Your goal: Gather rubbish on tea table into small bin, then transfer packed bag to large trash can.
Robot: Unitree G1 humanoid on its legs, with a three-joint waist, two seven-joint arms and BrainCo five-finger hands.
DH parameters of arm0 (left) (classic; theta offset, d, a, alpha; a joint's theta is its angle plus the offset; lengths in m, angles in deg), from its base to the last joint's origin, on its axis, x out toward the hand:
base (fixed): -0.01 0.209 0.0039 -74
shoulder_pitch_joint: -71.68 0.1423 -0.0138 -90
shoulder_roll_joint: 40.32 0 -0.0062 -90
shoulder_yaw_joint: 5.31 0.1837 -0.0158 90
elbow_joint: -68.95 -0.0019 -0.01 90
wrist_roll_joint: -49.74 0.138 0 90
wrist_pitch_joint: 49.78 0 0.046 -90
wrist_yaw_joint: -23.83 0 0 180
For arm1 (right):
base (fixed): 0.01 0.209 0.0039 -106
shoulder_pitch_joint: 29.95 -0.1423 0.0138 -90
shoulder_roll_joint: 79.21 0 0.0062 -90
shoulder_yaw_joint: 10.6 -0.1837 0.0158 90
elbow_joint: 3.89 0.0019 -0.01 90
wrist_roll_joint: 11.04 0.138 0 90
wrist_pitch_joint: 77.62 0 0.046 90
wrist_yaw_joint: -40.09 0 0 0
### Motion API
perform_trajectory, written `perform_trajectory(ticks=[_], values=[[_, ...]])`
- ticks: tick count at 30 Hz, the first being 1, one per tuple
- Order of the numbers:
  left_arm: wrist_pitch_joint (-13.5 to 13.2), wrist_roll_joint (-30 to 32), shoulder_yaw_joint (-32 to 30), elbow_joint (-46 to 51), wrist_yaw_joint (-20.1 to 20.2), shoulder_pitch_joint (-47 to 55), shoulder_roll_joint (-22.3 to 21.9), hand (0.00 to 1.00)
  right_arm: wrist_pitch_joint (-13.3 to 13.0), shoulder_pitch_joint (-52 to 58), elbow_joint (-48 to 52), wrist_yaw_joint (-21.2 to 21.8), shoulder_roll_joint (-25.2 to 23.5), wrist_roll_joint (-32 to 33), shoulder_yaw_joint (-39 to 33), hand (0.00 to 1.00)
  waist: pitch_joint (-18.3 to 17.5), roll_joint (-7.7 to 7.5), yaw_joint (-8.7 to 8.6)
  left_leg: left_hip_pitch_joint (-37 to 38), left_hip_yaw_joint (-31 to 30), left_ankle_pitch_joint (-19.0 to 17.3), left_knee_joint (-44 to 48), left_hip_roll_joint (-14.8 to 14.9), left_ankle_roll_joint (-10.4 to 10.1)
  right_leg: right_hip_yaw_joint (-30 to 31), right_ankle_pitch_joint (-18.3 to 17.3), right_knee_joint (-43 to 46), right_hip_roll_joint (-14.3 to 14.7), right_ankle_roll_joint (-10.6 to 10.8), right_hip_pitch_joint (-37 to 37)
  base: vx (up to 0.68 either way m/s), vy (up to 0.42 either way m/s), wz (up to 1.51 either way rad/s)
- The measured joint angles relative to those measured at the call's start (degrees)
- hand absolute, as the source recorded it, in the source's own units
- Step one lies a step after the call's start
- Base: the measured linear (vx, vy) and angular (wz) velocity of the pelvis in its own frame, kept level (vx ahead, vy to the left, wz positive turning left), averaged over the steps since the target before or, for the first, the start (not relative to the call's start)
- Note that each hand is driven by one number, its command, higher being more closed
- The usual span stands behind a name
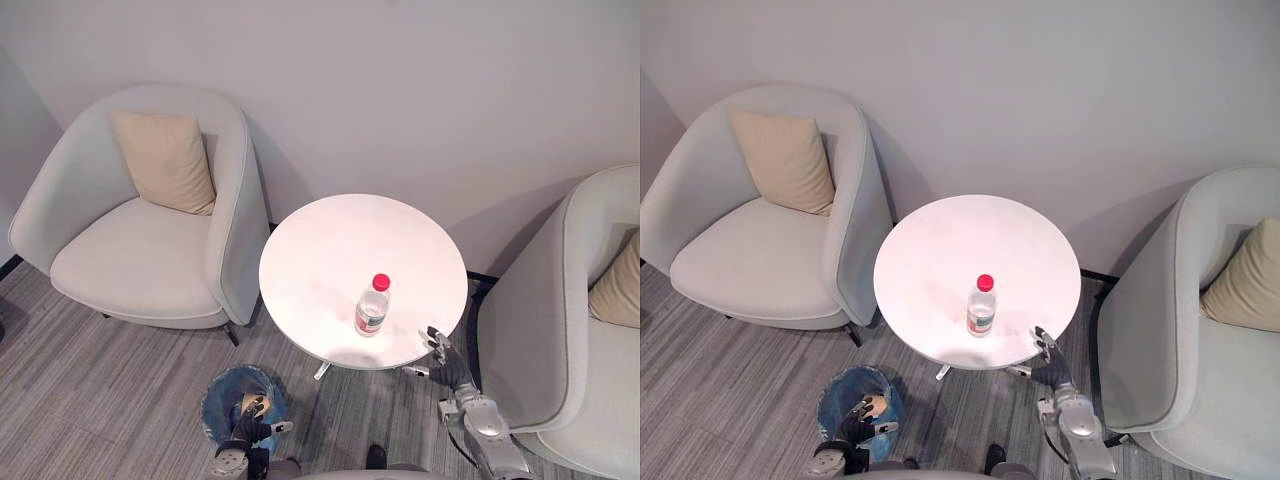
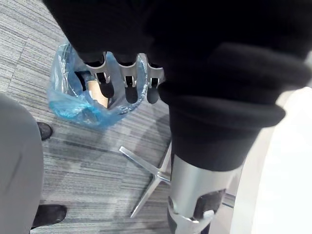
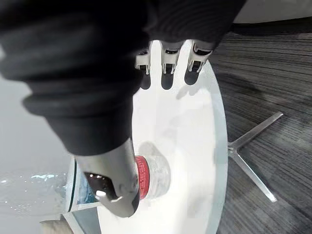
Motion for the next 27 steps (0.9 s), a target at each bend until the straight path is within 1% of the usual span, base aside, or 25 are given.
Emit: perform_trajectory(ticks=[3,6,10,16,17,21,23,24,27], values=[[0.0,-0.01,0.0,0.0,0.11,0.06,0.07,0.0,0.0,-1.72,-0.51,-0.13,0.13,-0.08,0.08,0.0,-0.01,-0.08,0.05,-0.06,-0.64,0.9,-1.34,-0.31,-0.02,-0.6,0.02,-0.09,-0.25,0.03,-0.37,-0.03,-0.005,0.12],[-0.01,-0.01,0.0,0.05,0.28,0.17,0.24,0.0,-0.02,-3.87,-1.62,-0.74,0.88,-0.07,2.12,0.0,0.0,-0.15,0.09,-0.34,-0.96,0.97,-1.46,-0.41,0.0,-0.92,0.04,-0.29,-0.34,0.06,-0.46,-0.02,-0.001,0.05],[-0.08,-0.04,-0.02,0.07,0.87,0.27,0.3,0.0,-0.03,-6.01,-1.7,-1.07,1.17,-0.05,2.09,0.0,0.01,-0.14,0.11,-0.99,-1.35,0.98,-1.64,-0.58,0.0,-1.34,0.26,-1.01,-0.47,0.19,-0.66,-0.01,0.0,0.05],[-0.72,-0.1,-0.06,0.18,1.02,0.59,0.33,0.0,-0.06,-9.82,-3.02,-1.14,2.57,-0.01,2.35,0.0,0.01,-0.12,0.25,-2.45,-2.33,1.59,-2.59,-1.03,0.29,-2.27,0.23,-1.09,-0.78,0.24,-2.01,0.01,0.007,0.09],[-0.91,-0.1,-0.06,0.34,1.01,0.63,0.33,0.0,-0.07,-11.22,-4.14,-1.25,2.77,0.03,3.25,0.0,0.01,-0.12,0.28,-2.48,-2.4,1.59,-2.58,-1.14,0.3,-2.34,0.23,-1.09,-0.89,0.24,-2.01,0.0,0.0,0.0],[-1.05,-0.11,-0.05,0.7,1.02,0.67,0.33,0.0,-0.09,-13.17,-4.5,-1.32,2.91,0.08,5.62,0.0,0.05,-0.07,0.75,-2.69,-2.66,1.63,-2.48,-1.37,0.36,-2.68,0.23,-1.07,-1.11,0.24,-2.01,-0.02,0.005,0.03],[-1.08,-0.14,-0.04,0.75,1.02,0.62,0.31,0.0,-0.09,-13.58,-4.61,-1.32,2.9,0.14,6.07,0.0,0.12,0.05,1.34,-2.89,-2.82,1.71,-2.43,-1.45,0.47,-2.97,0.22,-1.02,-1.22,0.24,-2.12,-0.05,0.003,0.07],[-1.17,-0.19,-0.05,0.86,1.02,0.62,0.31,0.0,-0.1,-14.39,-5.41,-1.32,2.89,0.16,6.24,0.0,0.22,0.2,1.63,-3.24,-3.11,1.78,-2.32,-1.54,0.55,-3.28,0.22,-0.94,-1.31,0.24,-2.31,-0.08,-0.002,0.13],[-1.33,-0.28,-0.05,1.13,0.98,0.62,0.28,0.0,-0.09,-16.94,-7.57,-1.57,3.02,0.26,6.6,0.0,0.91,0.75,1.65,-4.07,-4.12,2.33,-2.37,-1.89,0.73,-4.02,0.19,-0.68,-1.64,0.3,-2.87,-0.07,-0.001,0.14]])
